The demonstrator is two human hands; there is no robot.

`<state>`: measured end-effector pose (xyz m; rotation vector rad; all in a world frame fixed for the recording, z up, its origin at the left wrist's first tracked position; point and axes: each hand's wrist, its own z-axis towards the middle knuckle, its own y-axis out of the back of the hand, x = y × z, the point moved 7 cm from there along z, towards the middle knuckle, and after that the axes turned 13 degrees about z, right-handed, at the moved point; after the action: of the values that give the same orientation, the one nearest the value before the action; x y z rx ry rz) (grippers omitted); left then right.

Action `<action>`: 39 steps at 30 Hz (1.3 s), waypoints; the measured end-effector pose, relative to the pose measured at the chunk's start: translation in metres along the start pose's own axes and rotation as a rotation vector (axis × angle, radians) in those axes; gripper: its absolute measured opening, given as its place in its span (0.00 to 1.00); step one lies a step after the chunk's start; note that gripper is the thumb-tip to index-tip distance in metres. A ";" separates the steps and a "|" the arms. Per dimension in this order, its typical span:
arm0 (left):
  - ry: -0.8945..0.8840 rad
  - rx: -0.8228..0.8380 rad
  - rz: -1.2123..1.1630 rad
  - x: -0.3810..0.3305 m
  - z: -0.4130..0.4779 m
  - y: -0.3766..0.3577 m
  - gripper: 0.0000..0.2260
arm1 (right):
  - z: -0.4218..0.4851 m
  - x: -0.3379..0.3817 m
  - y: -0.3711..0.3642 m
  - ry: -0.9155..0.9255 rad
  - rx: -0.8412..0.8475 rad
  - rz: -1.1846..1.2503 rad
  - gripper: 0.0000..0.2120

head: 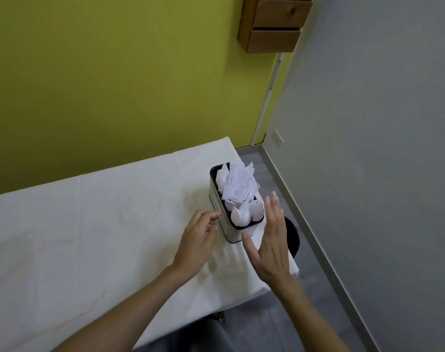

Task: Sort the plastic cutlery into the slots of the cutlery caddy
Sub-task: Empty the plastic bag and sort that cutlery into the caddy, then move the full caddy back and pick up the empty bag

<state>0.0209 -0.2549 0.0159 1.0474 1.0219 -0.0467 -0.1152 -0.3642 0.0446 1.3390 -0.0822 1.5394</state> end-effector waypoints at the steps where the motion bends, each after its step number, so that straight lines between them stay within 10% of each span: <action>1: 0.045 -0.040 0.001 0.007 0.006 0.003 0.11 | -0.003 -0.009 0.000 -0.118 -0.031 0.079 0.40; 7: 0.343 0.057 -0.062 0.028 0.083 0.004 0.17 | -0.009 -0.037 -0.029 -0.583 0.030 0.155 0.54; 11: 0.409 0.238 -0.224 0.028 0.112 -0.014 0.16 | -0.006 -0.038 -0.039 -0.701 -0.055 0.264 0.39; 28: 0.717 -0.423 -0.599 0.162 0.071 0.162 0.07 | 0.140 0.032 -0.177 -0.358 0.383 0.408 0.36; 39: 0.863 -0.410 -0.622 0.227 0.056 0.196 0.07 | 0.157 0.061 -0.256 -0.415 0.418 0.446 0.36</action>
<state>0.2803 -0.0961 -0.0049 0.3100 2.0160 0.1176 0.1841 -0.3084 0.0110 2.0704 -0.3541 1.6730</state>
